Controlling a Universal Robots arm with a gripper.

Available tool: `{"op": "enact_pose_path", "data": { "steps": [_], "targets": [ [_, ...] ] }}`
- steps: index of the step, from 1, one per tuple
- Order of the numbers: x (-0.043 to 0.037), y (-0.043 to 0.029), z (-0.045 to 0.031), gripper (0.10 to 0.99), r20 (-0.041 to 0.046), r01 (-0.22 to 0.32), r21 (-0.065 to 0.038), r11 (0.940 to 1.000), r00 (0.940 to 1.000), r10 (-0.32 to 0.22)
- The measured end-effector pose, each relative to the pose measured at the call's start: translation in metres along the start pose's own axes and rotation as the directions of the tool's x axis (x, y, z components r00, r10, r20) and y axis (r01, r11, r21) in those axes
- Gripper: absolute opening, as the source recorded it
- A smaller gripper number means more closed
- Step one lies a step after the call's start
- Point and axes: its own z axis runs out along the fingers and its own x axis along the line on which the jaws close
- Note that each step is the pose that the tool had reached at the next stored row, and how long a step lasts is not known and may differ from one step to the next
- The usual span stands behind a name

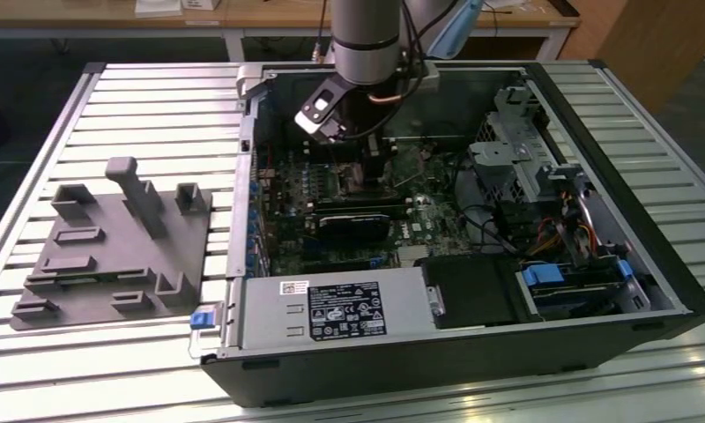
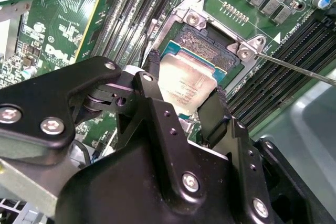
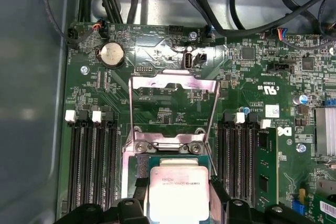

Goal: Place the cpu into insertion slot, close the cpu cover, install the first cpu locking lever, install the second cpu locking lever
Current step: 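Place the cpu into insertion slot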

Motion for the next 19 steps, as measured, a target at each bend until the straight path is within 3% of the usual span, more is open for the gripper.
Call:
{"op": "enact_pose_path", "data": {
  "steps": [19],
  "targets": [
    [0.0024, -0.0033, 0.0079, 0.541, 0.002, -0.024, 0.0, 0.9997, 0.9997, 0.024]
  ]
}}
